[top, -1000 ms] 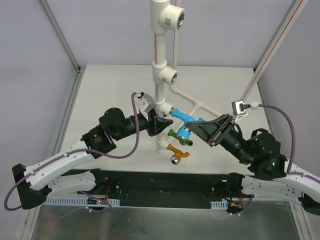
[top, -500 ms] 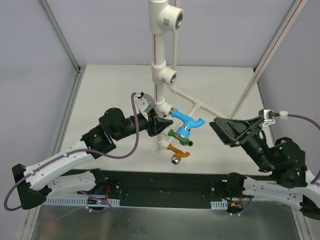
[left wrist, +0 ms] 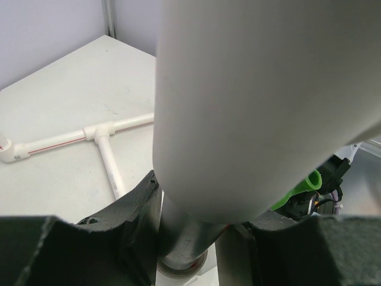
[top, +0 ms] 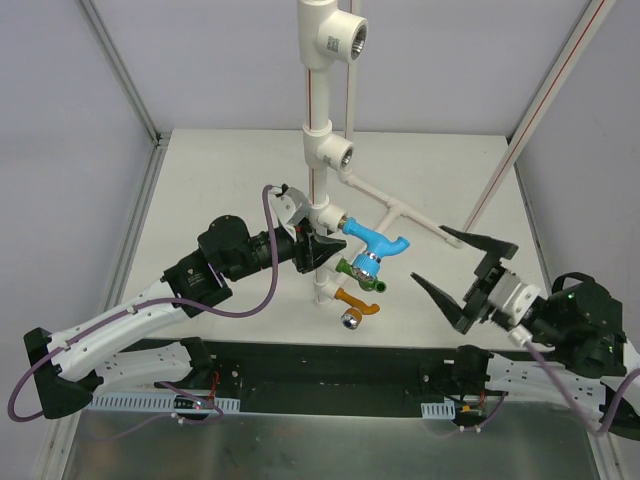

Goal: Install the water faucets
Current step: Screw the water faucet onto the adaptor.

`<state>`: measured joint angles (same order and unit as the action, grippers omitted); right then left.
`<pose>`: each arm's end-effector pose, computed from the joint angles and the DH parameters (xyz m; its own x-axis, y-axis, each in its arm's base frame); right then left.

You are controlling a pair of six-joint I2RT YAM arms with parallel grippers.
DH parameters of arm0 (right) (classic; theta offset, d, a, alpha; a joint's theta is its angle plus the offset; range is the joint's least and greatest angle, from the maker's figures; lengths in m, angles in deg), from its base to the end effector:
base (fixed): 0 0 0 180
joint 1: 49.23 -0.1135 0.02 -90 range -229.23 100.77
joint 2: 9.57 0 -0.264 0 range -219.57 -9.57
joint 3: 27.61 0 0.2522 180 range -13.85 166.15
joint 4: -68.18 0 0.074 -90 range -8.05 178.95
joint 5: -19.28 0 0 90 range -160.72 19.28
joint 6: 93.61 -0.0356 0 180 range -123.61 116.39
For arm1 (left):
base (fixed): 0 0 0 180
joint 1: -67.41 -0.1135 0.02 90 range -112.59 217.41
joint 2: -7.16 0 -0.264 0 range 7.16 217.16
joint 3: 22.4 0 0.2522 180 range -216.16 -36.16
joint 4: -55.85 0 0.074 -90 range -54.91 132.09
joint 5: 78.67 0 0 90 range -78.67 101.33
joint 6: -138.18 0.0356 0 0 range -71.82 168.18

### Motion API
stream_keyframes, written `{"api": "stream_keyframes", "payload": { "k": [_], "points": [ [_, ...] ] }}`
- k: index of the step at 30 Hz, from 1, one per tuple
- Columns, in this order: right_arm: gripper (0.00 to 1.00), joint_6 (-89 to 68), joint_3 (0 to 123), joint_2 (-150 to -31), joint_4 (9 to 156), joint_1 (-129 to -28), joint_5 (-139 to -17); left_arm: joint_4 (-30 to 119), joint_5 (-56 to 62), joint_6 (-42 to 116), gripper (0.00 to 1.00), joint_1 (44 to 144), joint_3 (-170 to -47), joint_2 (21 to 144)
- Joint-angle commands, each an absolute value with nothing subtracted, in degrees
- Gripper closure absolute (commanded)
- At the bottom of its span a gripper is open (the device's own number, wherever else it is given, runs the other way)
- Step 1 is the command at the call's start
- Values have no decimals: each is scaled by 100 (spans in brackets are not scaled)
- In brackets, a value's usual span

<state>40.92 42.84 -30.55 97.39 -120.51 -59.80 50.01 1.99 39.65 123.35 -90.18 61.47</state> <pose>0.0191 0.0353 0.4374 0.6914 -0.1052 -0.7148 -0.5443 0.5746 -0.6111 0.1181 -0.1850 0.4012 -0.0611 -0.1710 -0.9834 0.9085 0.3984 -0.1257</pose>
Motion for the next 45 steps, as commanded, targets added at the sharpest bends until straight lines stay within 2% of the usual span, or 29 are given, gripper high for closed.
{"api": "stream_keyframes", "payload": {
  "k": [1, 5, 16, 22, 25, 28, 35, 36, 38, 41, 45],
  "points": [
    [11, 7580, 4240, -3426, 9188, -12042, -7309, 4534, 122, 2788, 100, 12401, -9144, 6165],
    [11, 8330, 4565, -3839, 9179, -12051, -7633, 4534, 105, 2779, 100, 12401, -9144, 6165],
    [11, 8806, 4890, -4604, 8898, -12059, -7986, 4596, 131, 2797, 100, 12410, -9074, 6130],
    [19, 8920, 5022, -4868, 8994, -12366, -7916, 4622, 149, 2797, 100, 12401, -9030, 6078],
    [28, 9209, 5093, -5009, 9248, -12630, -7636, 4657, 149, 2779, 100, 12401, -8995, 6086],
    [46, 9333, 5058, -5079, 9328, -12902, -7459, 4666, 140, 2770, 100, 12410, -8995, 6086],
    [73, 8220, 4602, -5036, 8961, -13307, -6257, 4675, 175, 2735, 100, 12401, -8916, 5998],
    [79, 7817, 4557, -5027, 8829, -13351, -6002, 4675, 166, 2735, 100, 12401, -8898, 5990],
    [100, 6895, 4504, -5018, 8600, -13360, -5528, 4666, 175, 2735, 100, 12401, -8898, 5963],
    [100, 5436, 4381, -5001, 8221, -13360, -4885, 4675, 158, 2744, 100, 12410, -8889, 5963],
    [100, 3353, 4468, -4992, 8283, -13360, -4612, 4692, 158, 2753, 100, 12401, -8889, 5972]
  ]
}}
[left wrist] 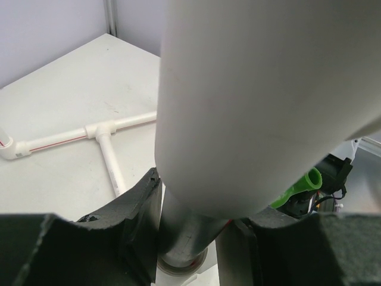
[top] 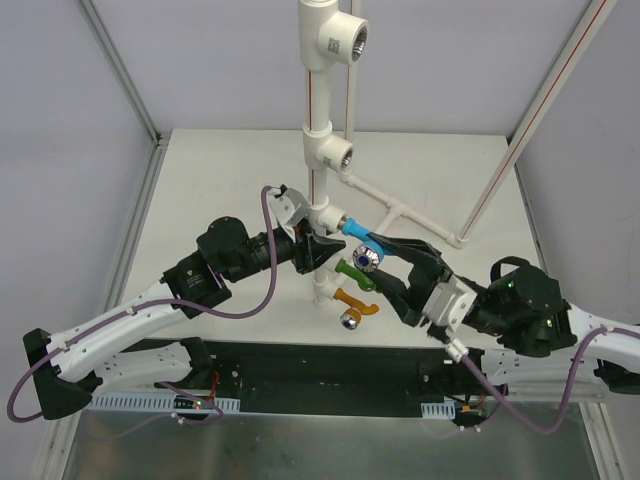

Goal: Install the water faucets
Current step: Screw the water faucet onto the adaptor.

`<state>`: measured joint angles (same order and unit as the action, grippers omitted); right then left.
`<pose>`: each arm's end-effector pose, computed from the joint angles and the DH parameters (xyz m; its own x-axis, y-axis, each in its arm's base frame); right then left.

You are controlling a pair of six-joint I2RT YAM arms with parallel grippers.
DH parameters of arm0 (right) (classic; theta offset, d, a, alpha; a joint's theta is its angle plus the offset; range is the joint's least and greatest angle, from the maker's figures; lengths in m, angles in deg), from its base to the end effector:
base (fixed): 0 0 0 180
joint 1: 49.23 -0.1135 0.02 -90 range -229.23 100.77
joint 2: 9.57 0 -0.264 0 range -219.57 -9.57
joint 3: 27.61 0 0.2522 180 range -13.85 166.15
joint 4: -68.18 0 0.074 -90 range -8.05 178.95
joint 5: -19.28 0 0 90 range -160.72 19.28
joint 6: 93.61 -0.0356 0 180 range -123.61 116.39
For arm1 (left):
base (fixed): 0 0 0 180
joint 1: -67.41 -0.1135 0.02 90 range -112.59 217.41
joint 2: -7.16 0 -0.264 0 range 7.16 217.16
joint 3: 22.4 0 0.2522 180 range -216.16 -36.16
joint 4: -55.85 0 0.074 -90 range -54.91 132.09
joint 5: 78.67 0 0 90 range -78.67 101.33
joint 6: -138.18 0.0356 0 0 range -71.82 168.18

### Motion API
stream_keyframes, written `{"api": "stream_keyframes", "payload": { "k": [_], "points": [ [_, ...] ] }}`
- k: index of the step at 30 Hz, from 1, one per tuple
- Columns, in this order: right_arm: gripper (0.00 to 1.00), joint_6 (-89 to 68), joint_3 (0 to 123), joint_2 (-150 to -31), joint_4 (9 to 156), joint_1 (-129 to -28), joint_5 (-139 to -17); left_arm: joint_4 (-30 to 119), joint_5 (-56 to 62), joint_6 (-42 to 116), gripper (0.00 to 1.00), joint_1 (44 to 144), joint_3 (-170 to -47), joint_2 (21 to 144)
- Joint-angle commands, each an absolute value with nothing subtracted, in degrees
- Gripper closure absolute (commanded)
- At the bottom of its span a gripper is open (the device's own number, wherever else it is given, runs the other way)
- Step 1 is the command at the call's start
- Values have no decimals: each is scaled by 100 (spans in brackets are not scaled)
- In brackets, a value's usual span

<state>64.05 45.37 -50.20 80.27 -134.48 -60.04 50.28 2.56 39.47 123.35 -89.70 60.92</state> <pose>0.0177 0.1339 0.4581 0.9034 -0.1044 -0.4159 -0.3402 0.4160 -0.8433 0.1172 -0.1830 0.4006 -0.0600 -0.1784 -0.9821 0.9047 0.4061 -0.1291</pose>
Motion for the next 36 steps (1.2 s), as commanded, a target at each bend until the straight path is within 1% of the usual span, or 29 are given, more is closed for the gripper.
{"api": "stream_keyframes", "payload": {
  "k": [1, 4, 9, 13, 16, 17, 19, 20, 22, 23, 24, 26, 27, 28, 31, 33, 34, 35, 36],
  "points": [
    [100, 2626, 4504, -5000, 8256, -13360, -4489, 4701, 158, 2753, 100, 12410, -8889, 5981],
    [100, 805, 4662, -5018, 8291, -13360, -3971, 4701, 157, 2753, 100, 12410, -8890, 5990],
    [100, -3349, 5153, -5079, 9194, -13360, -3197, 4701, 149, 2744, 100, 12410, -8924, 6007],
    [100, -6155, 5207, -4992, 9643, -13360, -3144, 4701, 158, 2744, 100, 12401, -8942, 6007],
    [89, -8318, 4936, -4755, 10022, -13352, -3020, 4701, 149, 2727, 100, 12401, -8951, 6016],
    [86, -8559, 4830, -4667, 9944, -13351, -3020, 4710, 131, 2718, 100, 12401, -8942, 6007],
    [70, -8492, 4741, -4509, 9890, -13343, -2881, 4728, 140, 2709, 100, 12401, -8916, 5981],
    [59, -8369, 4759, -4439, 9978, -13343, -2758, 4745, 140, 2691, 100, 12401, -8907, 5972],
    [42, -7957, 4750, -4298, 10162, -13351, -2433, 4754, 131, 2691, 100, 12401, -8898, 5972],
    [38, -7755, 4698, -4193, 10189, -13351, -2310, 4754, 140, 2691, 100, 12410, -8898, 5972],
    [32, -7518, 4636, -4079, 10181, -13351, -2195, 4754, 149, 2700, 100, 12410, -8898, 5972],
    [27, -6930, 4461, -3789, 9980, -13351, -1853, 4728, 175, 2691, 100, 12401, -8881, 5972],
    [26, -6666, 4390, -3614, 9935, -13360, -1686, 4736, 201, 2700, 100, 12401, -8881, 5955],
    [25, -6028, 4329, -3473, 9769, -13352, -1458, 4737, 219, 2709, 100, 12410, -8872, 5963],
    [25, -3254, 4336, -3330, 9076, -13351, -1297, 4728, 228, 2718, 100, 12401, -8898, 5963],
    [24, -952, 4538, -3479, 8828, -13351, -1752, 4710, 219, 2726, 100, 12401, -8916, 5989],
    [23, 120, 4678, -3584, 8940, -13351, -2181, 4701, 219, 2726, 100, 12401, -8942, 5998],
    [19, 940, 4801, -3664, 9150, -13351, -2725, 4693, 202, 2735, 100, 12401, -8942, 6007],
    [16, 1775, 4925, -3734, 9431, -13351, -3139, 4684, 201, 2735, 100, 12401, -8960, 6016]
  ]
}}
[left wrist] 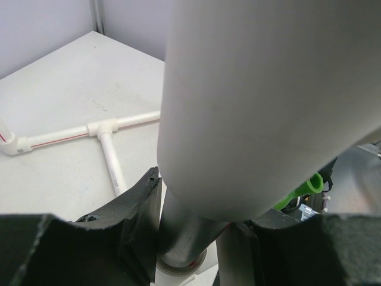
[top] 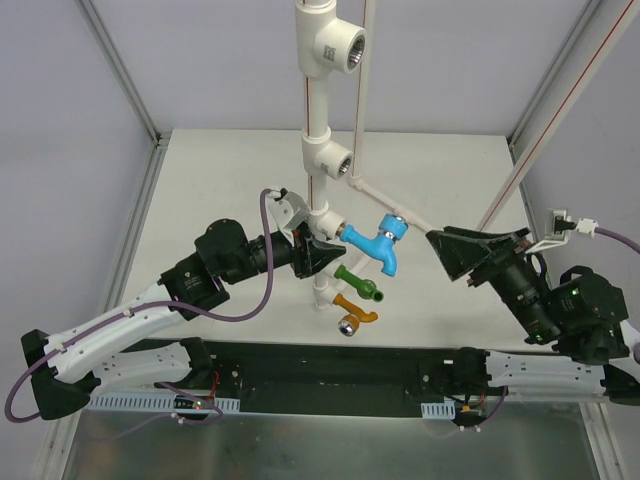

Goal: Install the water faucets
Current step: Screw the water faucet onto the adaptor.

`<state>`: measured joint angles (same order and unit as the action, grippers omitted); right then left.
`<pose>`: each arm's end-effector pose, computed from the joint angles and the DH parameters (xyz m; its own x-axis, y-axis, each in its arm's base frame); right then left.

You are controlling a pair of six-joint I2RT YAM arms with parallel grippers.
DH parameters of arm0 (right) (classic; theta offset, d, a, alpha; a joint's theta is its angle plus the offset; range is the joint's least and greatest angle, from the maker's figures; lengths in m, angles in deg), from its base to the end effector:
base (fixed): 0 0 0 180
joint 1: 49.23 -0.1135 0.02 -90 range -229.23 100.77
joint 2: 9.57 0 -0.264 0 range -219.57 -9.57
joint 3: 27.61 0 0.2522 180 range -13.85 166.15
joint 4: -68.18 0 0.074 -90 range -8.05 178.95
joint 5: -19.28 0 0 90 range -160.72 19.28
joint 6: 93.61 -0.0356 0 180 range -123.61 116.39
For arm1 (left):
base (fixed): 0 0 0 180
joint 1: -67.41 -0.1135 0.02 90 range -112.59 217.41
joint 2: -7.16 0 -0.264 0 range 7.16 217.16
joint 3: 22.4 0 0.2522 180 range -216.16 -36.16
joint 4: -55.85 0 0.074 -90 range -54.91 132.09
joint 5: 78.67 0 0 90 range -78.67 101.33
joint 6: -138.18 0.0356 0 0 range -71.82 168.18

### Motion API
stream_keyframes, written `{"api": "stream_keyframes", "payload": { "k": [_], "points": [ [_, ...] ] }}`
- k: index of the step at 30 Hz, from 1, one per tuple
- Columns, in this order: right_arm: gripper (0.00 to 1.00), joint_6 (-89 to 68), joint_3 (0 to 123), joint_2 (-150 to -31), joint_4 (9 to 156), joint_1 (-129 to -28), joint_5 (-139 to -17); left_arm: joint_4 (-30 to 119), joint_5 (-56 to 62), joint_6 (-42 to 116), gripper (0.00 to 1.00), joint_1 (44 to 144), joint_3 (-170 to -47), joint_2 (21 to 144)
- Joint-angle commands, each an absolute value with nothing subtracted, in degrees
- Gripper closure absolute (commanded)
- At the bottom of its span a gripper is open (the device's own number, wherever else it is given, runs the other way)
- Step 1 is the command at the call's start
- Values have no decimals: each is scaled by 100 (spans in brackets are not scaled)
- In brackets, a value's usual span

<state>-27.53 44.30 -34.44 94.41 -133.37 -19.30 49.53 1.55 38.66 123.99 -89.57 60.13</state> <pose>0.0320 0.0392 0.4433 -0.1881 0.6436 -0.7419 -0.5136 0.5794 0.6329 0.1126 -0.1816 0.4011 -0.0769 -0.1794 -0.9808 0.9151 0.3779 -0.1409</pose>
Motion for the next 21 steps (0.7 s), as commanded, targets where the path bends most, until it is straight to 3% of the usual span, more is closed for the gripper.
{"api": "stream_keyframes", "payload": {
  "k": [1, 9, 21],
  "points": [
    [16, 2540, 4969, -3743, 9625, -13351, -3570, 4675, 193, 2735, 100, 12401, -8969, 6025],
    [11, 8195, 3967, -3330, 8898, -13352, -5629, 4631, 193, 2735, 100, 12401, -9004, 5981],
    [11, 9623, 5136, -4499, 9363, -13351, -6580, 4675, 202, 2726, 100, 12401, -8898, 5928]
  ]
}}
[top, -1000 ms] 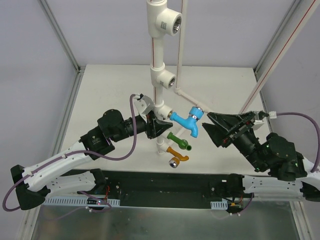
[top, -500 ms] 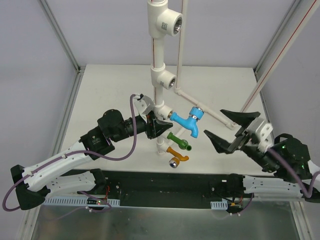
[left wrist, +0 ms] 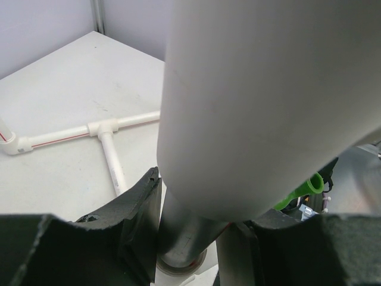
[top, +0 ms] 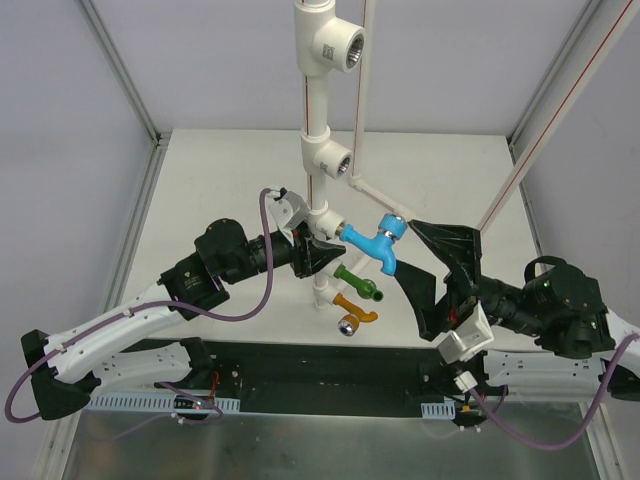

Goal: Install the water faucets
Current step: Screw the water faucet onto the adaptor.

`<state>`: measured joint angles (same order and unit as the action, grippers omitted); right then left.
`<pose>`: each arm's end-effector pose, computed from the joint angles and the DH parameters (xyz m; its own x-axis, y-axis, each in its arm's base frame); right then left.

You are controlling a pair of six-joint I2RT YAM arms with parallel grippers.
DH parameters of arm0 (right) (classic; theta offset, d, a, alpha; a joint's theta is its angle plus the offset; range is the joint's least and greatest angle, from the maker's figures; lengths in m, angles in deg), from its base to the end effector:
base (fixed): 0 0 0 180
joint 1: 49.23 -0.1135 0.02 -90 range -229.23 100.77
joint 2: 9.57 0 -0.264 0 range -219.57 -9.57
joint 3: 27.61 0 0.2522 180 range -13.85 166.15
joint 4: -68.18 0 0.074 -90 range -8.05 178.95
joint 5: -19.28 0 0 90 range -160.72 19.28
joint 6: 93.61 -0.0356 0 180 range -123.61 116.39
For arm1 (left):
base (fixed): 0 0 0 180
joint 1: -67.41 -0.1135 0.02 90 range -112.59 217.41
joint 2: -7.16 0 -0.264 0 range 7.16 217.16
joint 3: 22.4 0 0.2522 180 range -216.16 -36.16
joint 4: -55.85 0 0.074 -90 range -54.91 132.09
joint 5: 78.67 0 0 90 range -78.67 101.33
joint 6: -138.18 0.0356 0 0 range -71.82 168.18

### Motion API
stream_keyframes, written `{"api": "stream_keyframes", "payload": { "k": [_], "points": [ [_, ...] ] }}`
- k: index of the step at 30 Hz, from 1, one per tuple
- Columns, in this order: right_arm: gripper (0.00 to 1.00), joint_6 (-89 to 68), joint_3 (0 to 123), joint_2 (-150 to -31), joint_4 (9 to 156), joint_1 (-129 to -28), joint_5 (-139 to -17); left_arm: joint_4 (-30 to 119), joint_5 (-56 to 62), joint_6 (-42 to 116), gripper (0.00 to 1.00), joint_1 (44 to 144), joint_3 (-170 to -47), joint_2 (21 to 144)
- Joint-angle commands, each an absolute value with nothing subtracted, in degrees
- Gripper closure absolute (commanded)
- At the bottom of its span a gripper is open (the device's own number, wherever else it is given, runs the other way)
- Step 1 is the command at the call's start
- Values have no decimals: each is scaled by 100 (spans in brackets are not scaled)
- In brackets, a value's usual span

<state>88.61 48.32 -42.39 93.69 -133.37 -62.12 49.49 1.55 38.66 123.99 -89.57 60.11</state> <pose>0.0141 0.0854 0.4620 0.9671 -0.2542 -0.0083 0.0684 0.2912 -0.9542 0.1125 -0.1815 0.4011 -0.0771 -0.1791 -0.9808 0.9151 0.3779 -0.1409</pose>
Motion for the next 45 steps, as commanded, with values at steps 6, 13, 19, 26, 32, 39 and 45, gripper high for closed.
{"api": "stream_keyframes", "payload": {
  "k": [6, 13, 19, 26, 32, 39, 45],
  "points": [
    [16, 9816, 5303, -5000, 9934, -13351, -6071, 4657, 228, 2744, 100, 12401, -8854, 5840],
    [47, 9554, 5418, -5352, 9997, -13343, -5719, 4649, 254, 2718, 100, 12401, -8758, 5726],
    [88, 8299, 5322, -5501, 9514, -13351, -4797, 4666, 254, 2726, 100, 12401, -8749, 5682],
    [100, 4630, 4944, -5361, 9258, -13351, -4638, 4614, 272, 2761, 100, 12401, -8819, 5814],
    [100, 481, 4697, -5414, 9170, -13351, -4471, 4333, 298, 2946, 100, 12401, -9100, 6095],
    [100, -5257, 4452, -5019, 8845, -13351, -3892, 4060, 395, 3192, 100, 12410, -9417, 6306],
    [88, -7500, 4011, -4517, 8327, -13351, -3372, 4086, 228, 3105, 100, 12401, -9540, 6482]
  ]
}}
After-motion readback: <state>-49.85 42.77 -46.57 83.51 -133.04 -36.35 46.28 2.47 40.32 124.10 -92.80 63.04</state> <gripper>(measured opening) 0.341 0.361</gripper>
